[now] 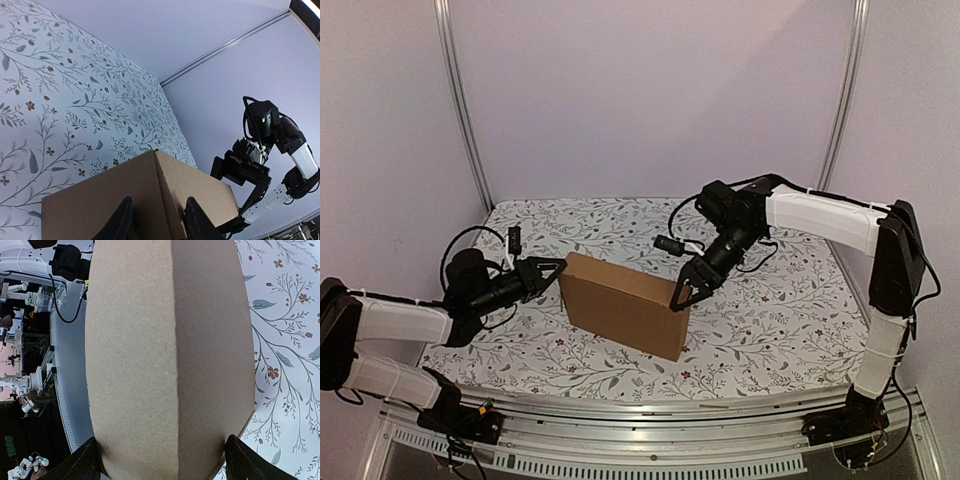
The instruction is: Fold the paper box
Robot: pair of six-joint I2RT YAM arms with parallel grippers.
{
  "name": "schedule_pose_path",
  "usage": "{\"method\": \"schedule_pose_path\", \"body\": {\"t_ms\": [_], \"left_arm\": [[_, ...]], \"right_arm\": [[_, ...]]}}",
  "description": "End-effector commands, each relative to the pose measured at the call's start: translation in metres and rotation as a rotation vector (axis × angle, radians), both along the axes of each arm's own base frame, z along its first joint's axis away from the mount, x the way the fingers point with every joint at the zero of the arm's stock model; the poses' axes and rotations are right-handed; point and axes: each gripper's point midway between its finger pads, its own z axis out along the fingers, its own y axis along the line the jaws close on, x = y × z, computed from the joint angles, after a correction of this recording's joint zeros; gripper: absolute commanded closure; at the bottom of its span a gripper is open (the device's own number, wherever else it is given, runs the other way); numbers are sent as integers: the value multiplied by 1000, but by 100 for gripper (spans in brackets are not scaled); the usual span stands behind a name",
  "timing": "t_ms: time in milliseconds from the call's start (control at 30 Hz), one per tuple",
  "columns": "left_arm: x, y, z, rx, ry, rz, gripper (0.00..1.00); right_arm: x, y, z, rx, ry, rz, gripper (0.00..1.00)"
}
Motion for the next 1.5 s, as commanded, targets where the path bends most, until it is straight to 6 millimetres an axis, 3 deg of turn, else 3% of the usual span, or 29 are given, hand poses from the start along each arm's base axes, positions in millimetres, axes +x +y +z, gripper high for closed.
{"method": "schedule_pose_path", "body": {"t_ms": [0, 133, 200, 300, 400, 500, 767, 933, 1067, 1133, 1233, 1267, 1367, 1467], "left_arm": [[-18, 4, -54, 148, 234, -48, 63], [-2, 9, 3, 242, 101, -12, 53], [5, 13, 33, 282, 36, 11, 48], [14, 11, 70, 294, -31, 19, 46], [20, 11, 68, 332, 1, 19, 46], [25, 9, 54, 356, 34, 16, 48], [14, -18, -10, 404, 117, -87, 54], [2, -8, -60, 491, 201, -81, 57], [6, -5, -68, 531, 203, -65, 57], [18, -11, -49, 524, 151, -55, 55], [46, -22, -3, 497, 44, -20, 52], [60, -29, 22, 482, -12, -6, 51], [86, -36, 75, 480, -122, 38, 48], [93, -35, 118, 489, -198, 69, 46]], "right_arm": [[12, -30, -36, -173, -48, 26, 17], [30, -30, 39, 12, -114, -27, 14], [36, -31, 66, 72, -133, -40, 13], [35, -32, 79, 103, -151, -32, 12], [34, -33, 76, 102, -144, -28, 11], [38, -34, 60, 69, -122, -36, 12], [42, -36, 3, -28, -11, -39, 18], [39, -45, -37, -110, 38, -49, 23], [32, -48, -55, -133, 96, -58, 25], [33, -48, -52, -104, 125, -68, 26], [44, -56, -44, -50, 160, -119, 26], [51, -61, -45, -44, 174, -145, 26], [75, -83, -62, -46, 234, -242, 28], [100, -110, -84, -63, 293, -342, 30]]}}
